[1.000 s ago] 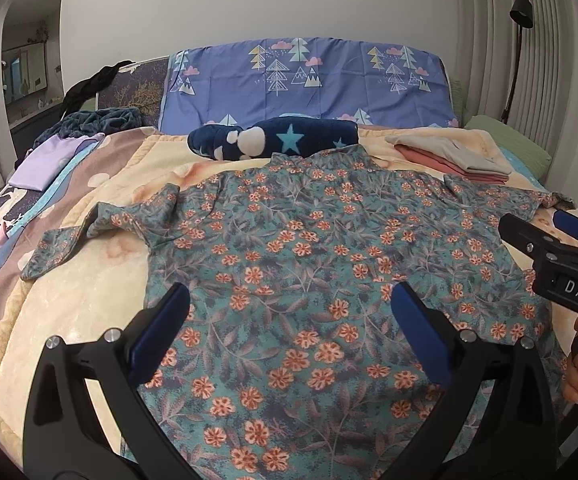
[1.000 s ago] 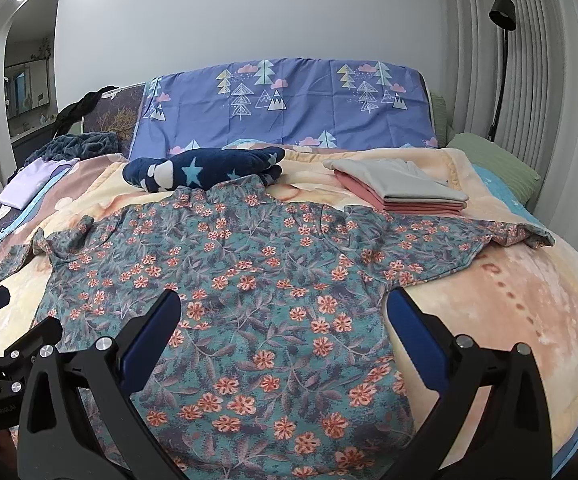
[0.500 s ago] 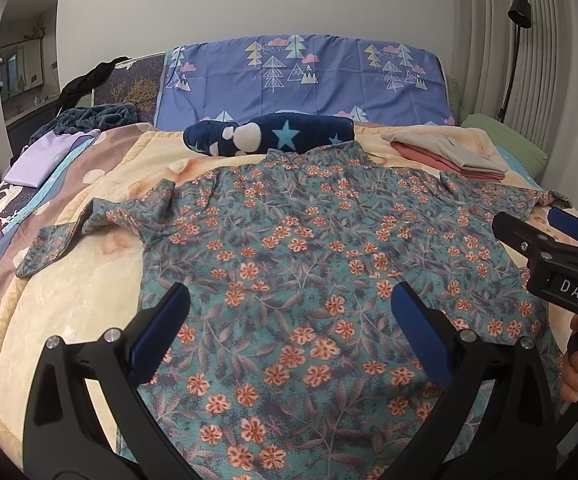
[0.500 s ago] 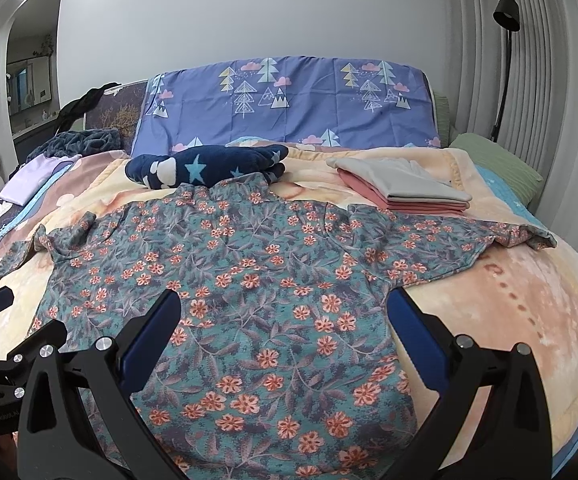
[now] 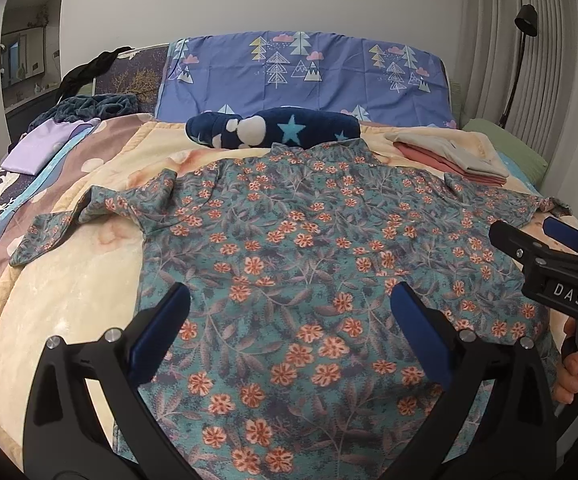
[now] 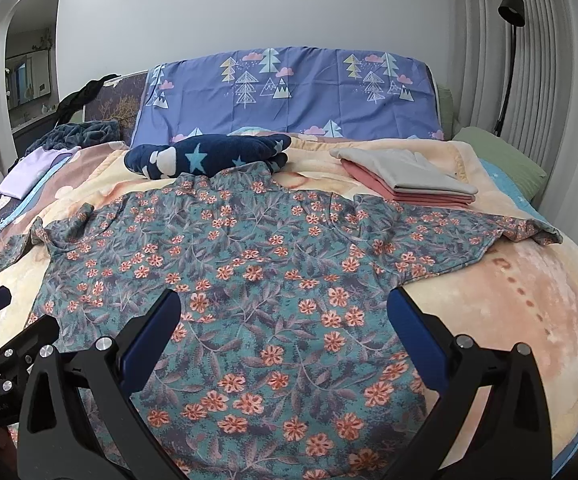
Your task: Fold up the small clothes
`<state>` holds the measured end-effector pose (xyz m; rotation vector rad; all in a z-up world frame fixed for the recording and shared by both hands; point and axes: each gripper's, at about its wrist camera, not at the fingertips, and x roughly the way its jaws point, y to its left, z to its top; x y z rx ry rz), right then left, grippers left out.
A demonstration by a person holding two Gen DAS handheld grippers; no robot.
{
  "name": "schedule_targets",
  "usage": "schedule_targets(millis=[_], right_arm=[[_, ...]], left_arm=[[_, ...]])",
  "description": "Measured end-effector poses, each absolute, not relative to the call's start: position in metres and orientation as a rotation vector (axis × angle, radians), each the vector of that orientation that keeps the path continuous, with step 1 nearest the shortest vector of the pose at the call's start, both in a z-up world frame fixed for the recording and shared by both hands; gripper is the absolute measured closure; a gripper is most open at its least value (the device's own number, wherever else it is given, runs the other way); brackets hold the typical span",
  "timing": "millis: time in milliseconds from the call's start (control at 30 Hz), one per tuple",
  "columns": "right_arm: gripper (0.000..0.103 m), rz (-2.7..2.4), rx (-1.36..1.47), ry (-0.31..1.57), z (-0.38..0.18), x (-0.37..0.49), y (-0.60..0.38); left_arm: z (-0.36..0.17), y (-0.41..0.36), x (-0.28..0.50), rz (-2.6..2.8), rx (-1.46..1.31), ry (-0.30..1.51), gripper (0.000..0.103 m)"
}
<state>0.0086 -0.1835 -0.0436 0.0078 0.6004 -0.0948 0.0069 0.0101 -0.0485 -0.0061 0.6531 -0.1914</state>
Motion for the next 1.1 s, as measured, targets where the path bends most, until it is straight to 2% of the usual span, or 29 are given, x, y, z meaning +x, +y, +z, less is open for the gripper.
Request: schedule_targets(millis=[67, 100, 133, 200, 400, 500, 600, 700, 800, 867, 900, 933, 967, 1100], right_arm=[[0.001, -0.094, -0.001, 0.603, -0.044, 0.011, -0.182], [0.001, -0.094, -0.004, 0.605, -0.044, 0.012, -0.181], [0.001, -0.095, -0.008, 0.607, -0.045, 0.013, -0.181], [0.001, -0.097, -0.014, 0.611, -0.045, 0.016, -0.181], [0.001, -0.123, -0.017, 0.627, -0.050, 0.024, -0.188], [0.001, -0.136, -0.019, 0.641, -0.054, 0.029, -0.191], [0.001, -0.148, -0.027, 0.651, -0.057, 0.034, -0.192], [0.001, -0.158, -0.028, 0.660, -0.061, 0.038, -0.193], [0.001, -0.167, -0.033, 0.674, -0.065, 0.044, -0.193], [0.001, -0.171, -0.035, 0.684, -0.067, 0.049, -0.192], [0.001, -0.171, -0.036, 0.688, -0.068, 0.051, -0.192], [0.001, -0.171, -0.037, 0.691, -0.069, 0.054, -0.192], [0.001, -0.170, -0.039, 0.693, -0.070, 0.056, -0.192], [0.001, -0.170, -0.048, 0.689, -0.069, 0.062, -0.193]], left_arm=[[-0.051, 0.014, 0.009, -0.190, -0.011, 0.658, 0.012], [-0.052, 0.017, 0.010, -0.190, -0.018, 0.663, 0.024], [-0.053, 0.022, 0.014, -0.200, -0.033, 0.675, 0.046], [-0.057, 0.042, 0.025, -0.224, -0.103, 0.719, 0.067], [-0.079, 0.153, 0.065, -0.054, -0.380, 0.783, 0.068], [-0.104, 0.226, 0.082, 0.037, -0.611, 0.814, 0.067], [-0.125, 0.292, 0.092, 0.135, -0.827, 0.800, 0.062], [-0.131, 0.341, 0.101, 0.276, -0.896, 0.738, 0.049], [-0.137, 0.377, 0.114, 0.399, -0.919, 0.710, 0.048], [-0.144, 0.393, 0.125, 0.438, -0.932, 0.707, 0.053], [-0.147, 0.398, 0.130, 0.443, -0.940, 0.704, 0.066], [-0.148, 0.402, 0.133, 0.445, -0.933, 0.705, 0.086], [-0.147, 0.404, 0.138, 0.436, -0.917, 0.708, 0.093], [-0.107, 0.394, 0.148, 0.378, -0.857, 0.630, 0.096]])
